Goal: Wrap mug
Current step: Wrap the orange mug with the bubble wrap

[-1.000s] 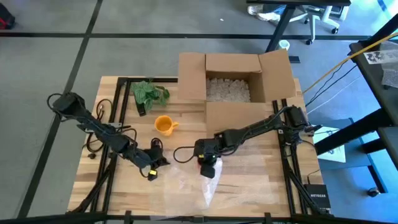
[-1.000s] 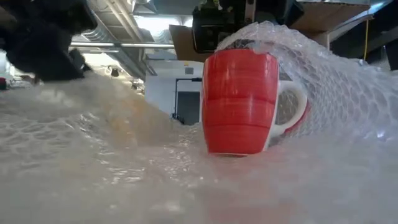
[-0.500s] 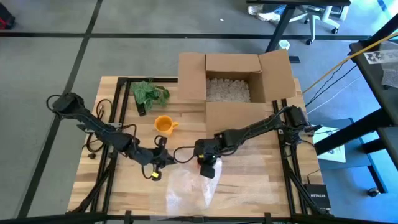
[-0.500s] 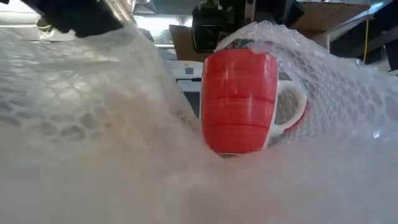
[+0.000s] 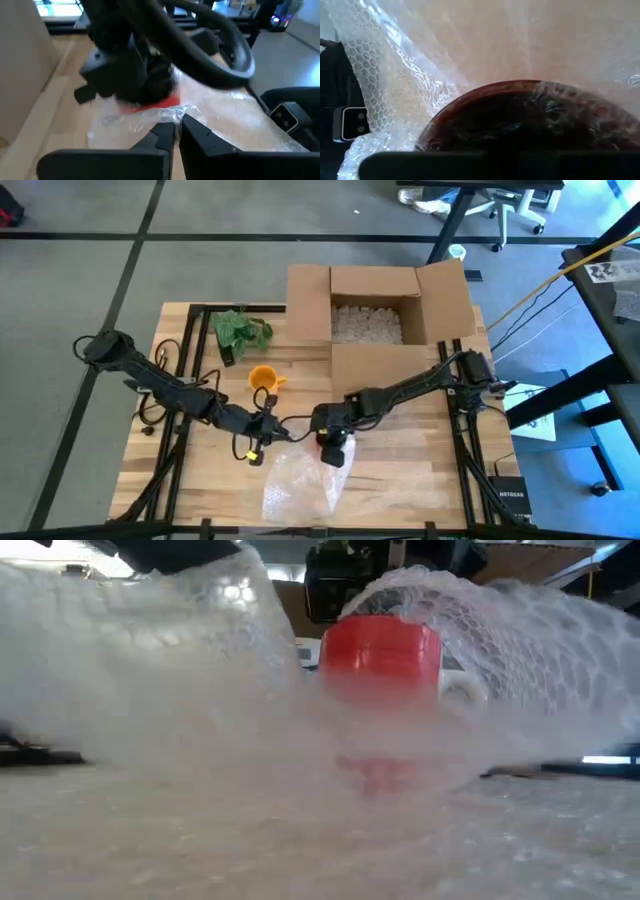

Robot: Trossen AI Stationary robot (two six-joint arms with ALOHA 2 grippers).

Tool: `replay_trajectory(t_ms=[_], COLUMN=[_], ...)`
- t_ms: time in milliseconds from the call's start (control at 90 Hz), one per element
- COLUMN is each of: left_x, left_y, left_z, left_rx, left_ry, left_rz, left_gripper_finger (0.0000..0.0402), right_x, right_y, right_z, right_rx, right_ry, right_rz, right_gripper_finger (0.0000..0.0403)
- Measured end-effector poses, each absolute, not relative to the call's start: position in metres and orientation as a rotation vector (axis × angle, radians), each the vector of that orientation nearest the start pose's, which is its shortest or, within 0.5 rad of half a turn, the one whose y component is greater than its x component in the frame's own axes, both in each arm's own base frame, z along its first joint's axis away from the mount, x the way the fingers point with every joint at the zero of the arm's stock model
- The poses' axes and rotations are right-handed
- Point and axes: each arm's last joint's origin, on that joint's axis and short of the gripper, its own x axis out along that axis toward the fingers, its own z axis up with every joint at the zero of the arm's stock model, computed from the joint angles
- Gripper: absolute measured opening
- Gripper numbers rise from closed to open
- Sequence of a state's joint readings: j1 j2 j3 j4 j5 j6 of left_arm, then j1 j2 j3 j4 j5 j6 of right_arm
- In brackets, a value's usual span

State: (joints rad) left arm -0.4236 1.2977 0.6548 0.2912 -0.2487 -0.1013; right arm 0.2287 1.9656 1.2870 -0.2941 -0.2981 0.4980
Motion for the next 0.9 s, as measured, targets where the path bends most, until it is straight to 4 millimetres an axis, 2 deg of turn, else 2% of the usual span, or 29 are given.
replay_trajectory(t_ms=[300,644,900], left_x=[0.262,0.293,0.318], left_y=[-0.099,-0.098,-0.104], left_z=[0.222,0.193,0.181], left_rx=[0.003,-0.035,0.048], left_ry=[0.306,0.241,0.238], left_rz=[-0.231,-0.339,-0.389], left_gripper_finger=[0.0000,0.0000,0.0000], right_x=[0.392,0.394,0.396], right_y=[0.100,0.095,0.095], right_z=[0.162,0.162,0.163], right_rx=[0.479,0.477,0.476], right_ry=[1.071,1.064,1.034], right_rz=[0.231,0.215,0.228], right_gripper_finger=[0.0000,0.0000,0.0000])
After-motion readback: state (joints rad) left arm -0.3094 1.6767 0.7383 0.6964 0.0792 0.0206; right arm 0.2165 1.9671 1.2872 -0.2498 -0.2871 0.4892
